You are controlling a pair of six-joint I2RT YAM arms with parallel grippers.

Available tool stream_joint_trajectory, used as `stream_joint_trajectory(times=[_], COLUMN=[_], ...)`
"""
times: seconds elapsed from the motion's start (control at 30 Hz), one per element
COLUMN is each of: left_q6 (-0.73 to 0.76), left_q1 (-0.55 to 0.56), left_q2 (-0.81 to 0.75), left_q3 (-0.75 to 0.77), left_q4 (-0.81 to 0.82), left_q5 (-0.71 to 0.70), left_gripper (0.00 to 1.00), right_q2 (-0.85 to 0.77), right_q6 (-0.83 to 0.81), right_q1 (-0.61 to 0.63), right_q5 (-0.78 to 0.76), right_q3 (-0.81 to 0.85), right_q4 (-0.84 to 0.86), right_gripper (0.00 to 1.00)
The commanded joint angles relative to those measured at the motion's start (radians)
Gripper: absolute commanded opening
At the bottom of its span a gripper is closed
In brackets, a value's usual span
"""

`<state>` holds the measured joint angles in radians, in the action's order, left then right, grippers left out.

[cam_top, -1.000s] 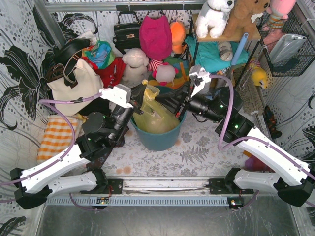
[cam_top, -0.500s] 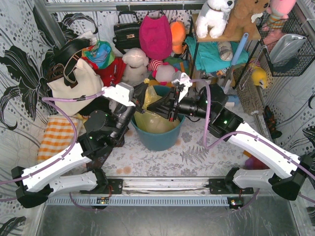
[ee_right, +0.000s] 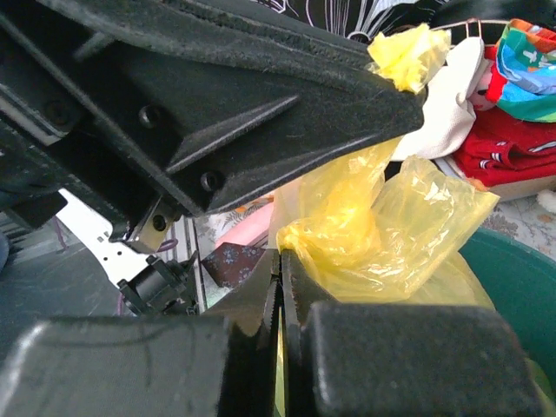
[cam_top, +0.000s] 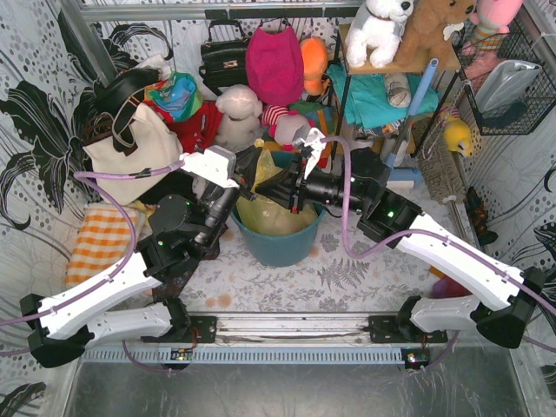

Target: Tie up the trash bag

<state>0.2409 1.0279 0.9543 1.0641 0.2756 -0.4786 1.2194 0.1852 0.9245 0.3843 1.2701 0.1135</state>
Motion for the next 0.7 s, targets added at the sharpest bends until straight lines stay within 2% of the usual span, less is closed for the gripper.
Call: stream_joint_trajectory(times=[0.0,0.2,0.4,0.53,0.67], left_q6=[-0.013,-0.023,-0.034,-0.009,-0.004], left_q1=[0.003,0.003,0.003,0.003,0.004], left_q2=[-0.001,-0.006,-0.026,-0.087,-0.121], left_q3=[0.032,0.027,0.017,-0.033,-0.052], left_q4=[0.012,-0.014,-0.036,0.004,0.045], left_q5=[0.005,0.009,0.028,0.189,0.336], left_gripper=[0.00,0.00,0.00,0.00,0.00], right_q2=[0.023,0.022,-0.042,-0.053,0.018], right_q6=[-0.015,-0.016,0.050,0.131,0.149], right_q1=[0.034,0.077,0.078,0.078,0.079], right_q5=[-0.090,-0.259,-0.409,-0.516,-0.568], right_q3=[0.052,0.069,0.084,0.135,0.290], right_q4=[-0.030,-0.068,-0.109,-0.129,-0.167], right_gripper=[0.00,0.00,0.00,0.00,0.00])
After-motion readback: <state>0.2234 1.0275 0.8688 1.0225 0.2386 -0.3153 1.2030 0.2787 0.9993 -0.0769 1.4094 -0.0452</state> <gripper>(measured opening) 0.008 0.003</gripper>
